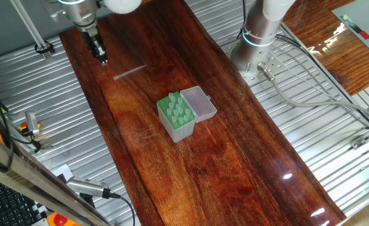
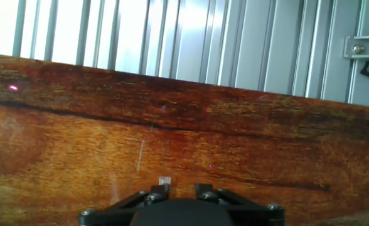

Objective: Insert a large pipette tip into the holder for large pipette tips

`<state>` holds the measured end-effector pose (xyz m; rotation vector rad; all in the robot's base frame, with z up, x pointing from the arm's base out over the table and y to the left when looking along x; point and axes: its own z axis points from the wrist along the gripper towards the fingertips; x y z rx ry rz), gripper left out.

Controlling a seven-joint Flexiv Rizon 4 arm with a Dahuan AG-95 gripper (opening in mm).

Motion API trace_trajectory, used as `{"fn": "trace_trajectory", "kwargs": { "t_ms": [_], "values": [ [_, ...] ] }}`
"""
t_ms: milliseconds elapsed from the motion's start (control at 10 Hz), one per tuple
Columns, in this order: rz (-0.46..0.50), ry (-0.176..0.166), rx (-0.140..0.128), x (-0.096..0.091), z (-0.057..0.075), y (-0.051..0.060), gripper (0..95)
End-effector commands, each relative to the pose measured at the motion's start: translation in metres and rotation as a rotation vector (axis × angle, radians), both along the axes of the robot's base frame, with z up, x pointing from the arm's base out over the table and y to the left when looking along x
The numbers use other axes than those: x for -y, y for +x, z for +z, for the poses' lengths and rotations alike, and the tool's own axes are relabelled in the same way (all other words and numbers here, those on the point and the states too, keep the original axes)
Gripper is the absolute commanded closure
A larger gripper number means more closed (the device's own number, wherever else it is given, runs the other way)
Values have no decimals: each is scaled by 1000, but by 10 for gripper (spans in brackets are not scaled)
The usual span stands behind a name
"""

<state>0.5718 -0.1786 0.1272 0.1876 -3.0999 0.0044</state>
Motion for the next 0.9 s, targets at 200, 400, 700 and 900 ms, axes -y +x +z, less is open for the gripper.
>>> {"fn": "trace_trajectory", "kwargs": {
  "t_ms": [200,400,700,900],
  "values": [
    [-44,-11,17,-17,-18,-11,570],
    [-41,-14,19,-18,-28,-10,570],
    [-18,-19,22,-17,-30,-10,570],
    [-8,-15,9,-17,-30,-10,570]
  ]
}}
